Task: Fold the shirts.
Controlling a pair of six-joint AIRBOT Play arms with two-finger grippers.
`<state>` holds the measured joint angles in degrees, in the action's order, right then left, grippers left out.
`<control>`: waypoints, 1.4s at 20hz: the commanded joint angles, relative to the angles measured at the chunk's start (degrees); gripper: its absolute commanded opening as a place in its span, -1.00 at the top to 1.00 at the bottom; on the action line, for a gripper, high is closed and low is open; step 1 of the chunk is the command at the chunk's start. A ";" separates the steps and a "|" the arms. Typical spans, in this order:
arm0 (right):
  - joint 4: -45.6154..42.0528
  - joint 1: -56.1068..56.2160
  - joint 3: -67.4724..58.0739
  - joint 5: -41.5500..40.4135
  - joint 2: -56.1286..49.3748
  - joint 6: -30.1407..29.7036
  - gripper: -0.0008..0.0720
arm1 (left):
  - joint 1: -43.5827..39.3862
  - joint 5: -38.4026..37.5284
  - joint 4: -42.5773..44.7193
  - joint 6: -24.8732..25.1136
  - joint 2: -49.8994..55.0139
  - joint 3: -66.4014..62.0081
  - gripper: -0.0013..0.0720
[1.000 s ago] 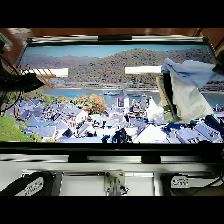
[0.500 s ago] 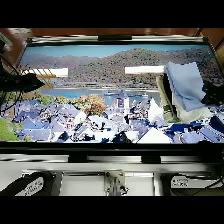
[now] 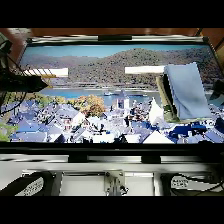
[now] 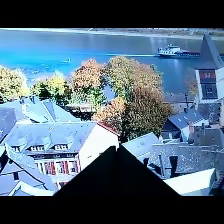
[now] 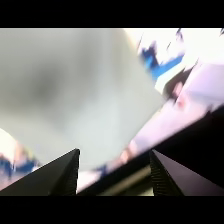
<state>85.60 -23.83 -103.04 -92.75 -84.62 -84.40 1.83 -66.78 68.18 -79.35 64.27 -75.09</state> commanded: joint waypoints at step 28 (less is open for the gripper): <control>20.50 30.08 -10.40 0.87 -11.58 -3.30 -0.53 | -14.47 -18.29 25.68 -8.83 18.45 -13.11 -0.72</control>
<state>105.75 6.17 -113.38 -91.96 -96.16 -87.74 -12.62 -85.08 93.84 -88.16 82.70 -88.16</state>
